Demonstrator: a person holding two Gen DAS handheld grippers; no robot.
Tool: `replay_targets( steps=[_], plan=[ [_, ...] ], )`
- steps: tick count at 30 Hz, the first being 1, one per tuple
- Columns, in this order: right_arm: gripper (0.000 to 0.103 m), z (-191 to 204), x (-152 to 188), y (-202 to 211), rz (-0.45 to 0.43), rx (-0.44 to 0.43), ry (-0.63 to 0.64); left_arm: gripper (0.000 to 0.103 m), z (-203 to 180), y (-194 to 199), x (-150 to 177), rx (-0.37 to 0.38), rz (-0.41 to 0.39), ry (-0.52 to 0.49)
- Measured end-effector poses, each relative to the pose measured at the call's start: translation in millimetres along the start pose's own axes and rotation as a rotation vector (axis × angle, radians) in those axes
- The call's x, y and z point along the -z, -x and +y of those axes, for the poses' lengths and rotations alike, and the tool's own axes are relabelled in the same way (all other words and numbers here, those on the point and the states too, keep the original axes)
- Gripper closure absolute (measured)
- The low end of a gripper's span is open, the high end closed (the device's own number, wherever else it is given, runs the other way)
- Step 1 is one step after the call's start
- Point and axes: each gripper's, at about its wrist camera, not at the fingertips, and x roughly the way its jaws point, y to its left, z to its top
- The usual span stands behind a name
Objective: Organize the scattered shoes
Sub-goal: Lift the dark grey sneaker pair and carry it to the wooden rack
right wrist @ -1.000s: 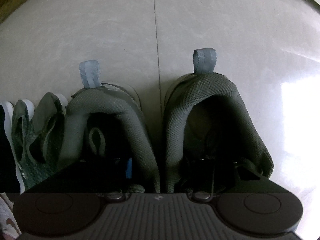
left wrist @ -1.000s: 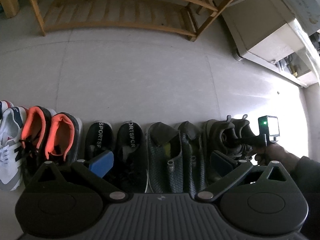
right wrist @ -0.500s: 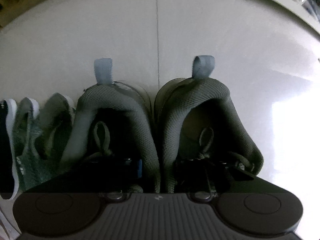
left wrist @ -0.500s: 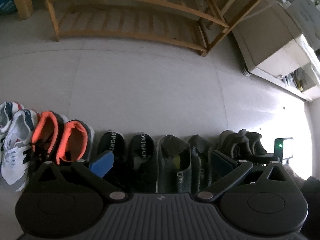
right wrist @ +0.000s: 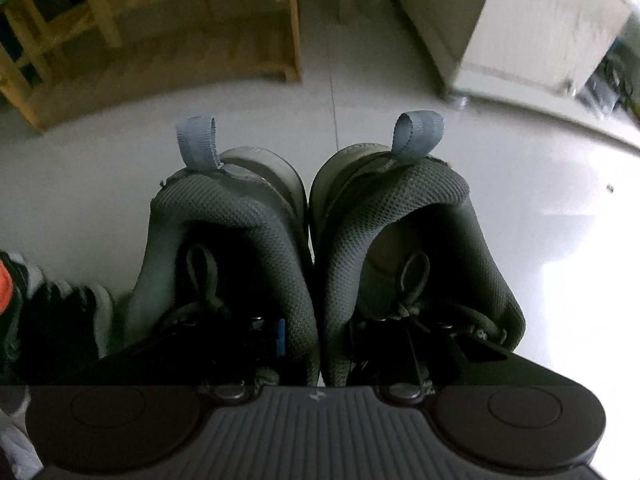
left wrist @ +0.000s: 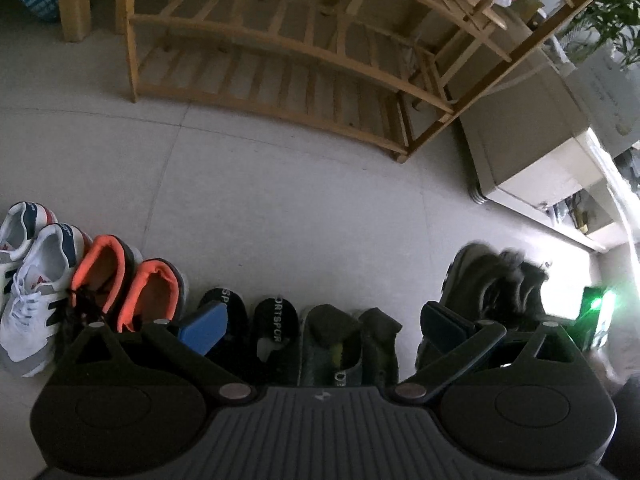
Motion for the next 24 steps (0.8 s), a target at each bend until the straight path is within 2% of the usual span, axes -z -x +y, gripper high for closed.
replay_targets(
  steps=[4,8,15,24],
  plan=[
    [0.077,13.7,-30.1,54.5,-0.103,-0.031,0.055,0.000,-2.3,4.9,-2.2,0.008,-0.011,-0.045],
    [0.077,20.2,-57.9,77.6,-0.175,-0.047,0.069,0.000,-3.7,14.9,-10.8,-0.037,-0.070,-0.104],
    [0.077,38.9,-144.1,115.9,-0.331,-0.090,0.062,0.000,15.8,27.8,-14.9,-0.137,-0.156,-0.037],
    [0.076,67.1,-222.9,139.5,-0.461,-0.122,0.049,0.000,41.0,29.0,-18.0,-0.114,-0.153,0.045]
  ],
)
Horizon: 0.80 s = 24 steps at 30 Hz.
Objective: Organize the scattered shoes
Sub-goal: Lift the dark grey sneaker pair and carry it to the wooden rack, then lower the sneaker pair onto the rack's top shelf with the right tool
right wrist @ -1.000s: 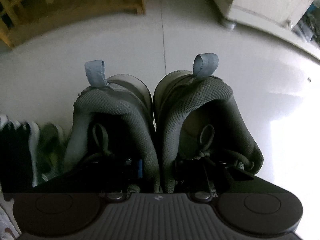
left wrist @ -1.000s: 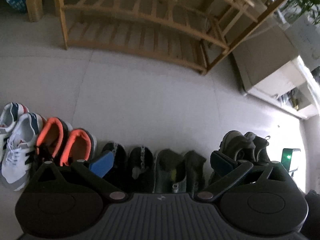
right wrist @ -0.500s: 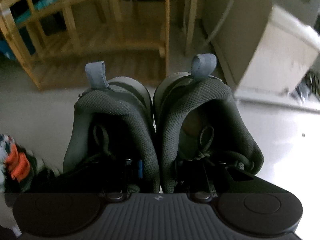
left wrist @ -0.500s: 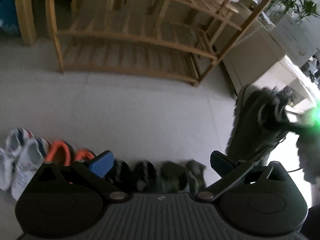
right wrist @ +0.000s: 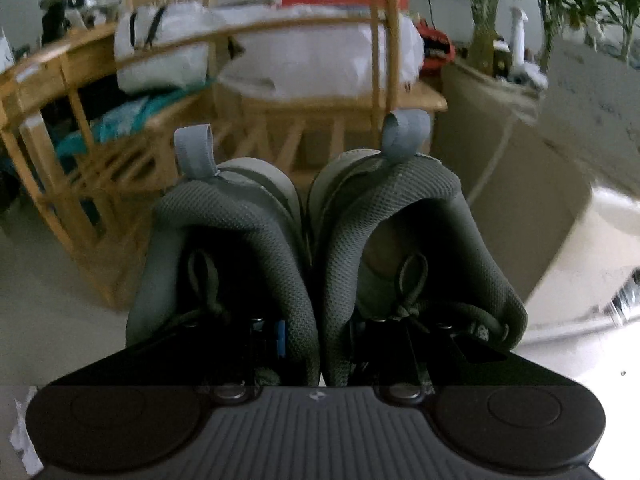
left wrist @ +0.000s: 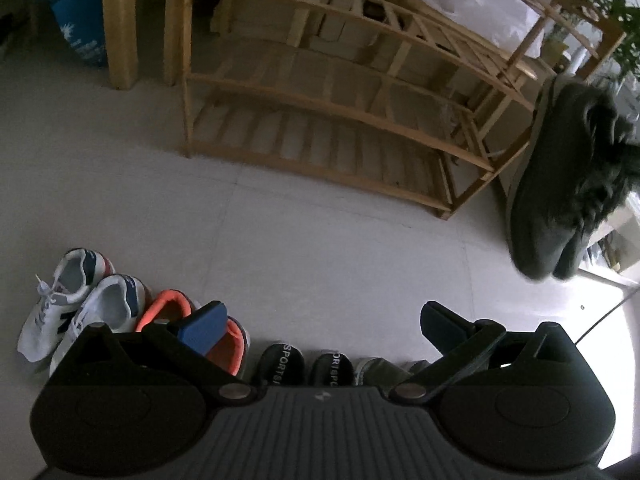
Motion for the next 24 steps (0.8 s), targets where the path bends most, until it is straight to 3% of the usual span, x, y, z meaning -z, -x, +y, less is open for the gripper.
replay_targets(
  steps=[4,16,24],
  plan=[
    [0.077,19.5,-18.7,-12.0,-0.017,-0.003,0.006,0.000,1.9,-1.5,-2.1,0.006,0.011,-0.002],
    [0.077,41.1,-92.8,-109.8,-0.063,0.008,-0.037,0.000,1.8,-4.5,-8.9,0.067,0.056,0.072],
    [0.076,53.1,-131.4,-149.0,-0.142,0.038,-0.016,0.000,-10.7,-7.7,-11.9,0.087,0.060,0.036]
  ],
)
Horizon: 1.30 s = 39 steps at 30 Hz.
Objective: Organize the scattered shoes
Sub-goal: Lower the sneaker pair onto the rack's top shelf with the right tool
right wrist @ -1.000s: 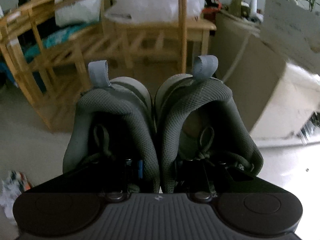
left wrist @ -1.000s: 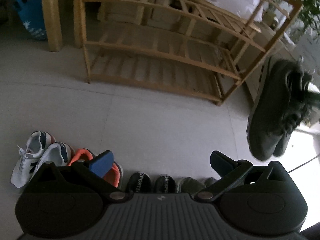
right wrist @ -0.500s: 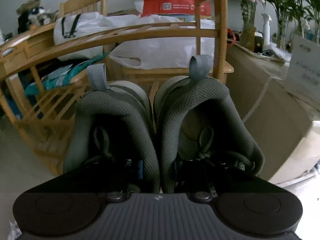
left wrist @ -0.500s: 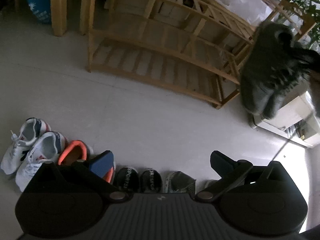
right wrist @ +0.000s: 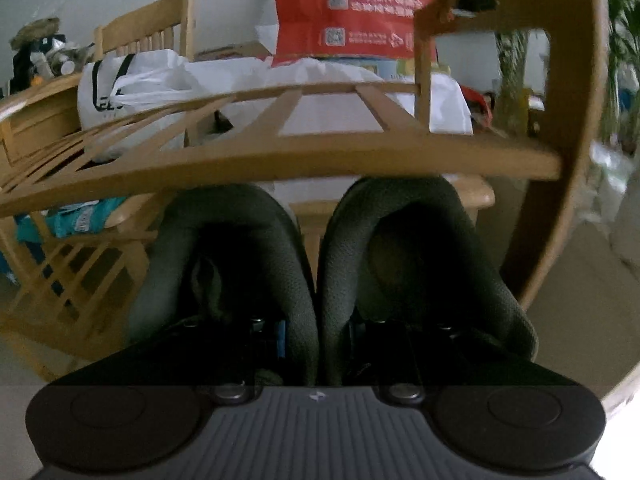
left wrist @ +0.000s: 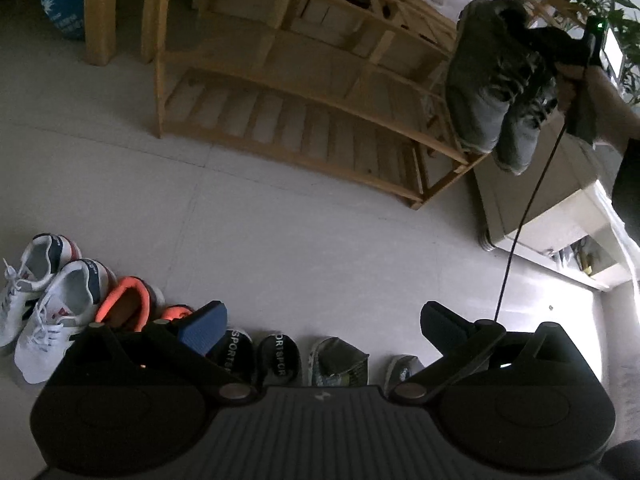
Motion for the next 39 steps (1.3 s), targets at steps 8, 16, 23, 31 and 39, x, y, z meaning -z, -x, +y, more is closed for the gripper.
replay_targets(
  steps=[8,16,23,31,39],
  plan=[
    [0.076,9.7,-14.1,-21.5,-0.085,-0.012,0.008,0.000,-10.0,-6.7,2.2,0.036,0.038,-0.001],
    [0.076,18.5,-21.7,-50.5,-0.200,-0.027,0.011,0.000,-8.5,-10.6,4.9,0.033,0.073,0.010],
    [0.075,12.8,-31.9,-79.6,-0.281,0.009,-0.025,0.000,-8.5,-11.6,2.3,0.038,0.084,0.013],
    [0.067,12.8,-31.5,-92.3,-0.301,0.028,-0.021,0.000,-9.6,-10.2,1.2,0.049,0.089,0.014],
    [0.002,23.6,-31.9,-80.7,-0.318,0.002,0.022,0.000,-10.4,-9.4,-0.6,0.043,0.074,0.006]
  ],
)
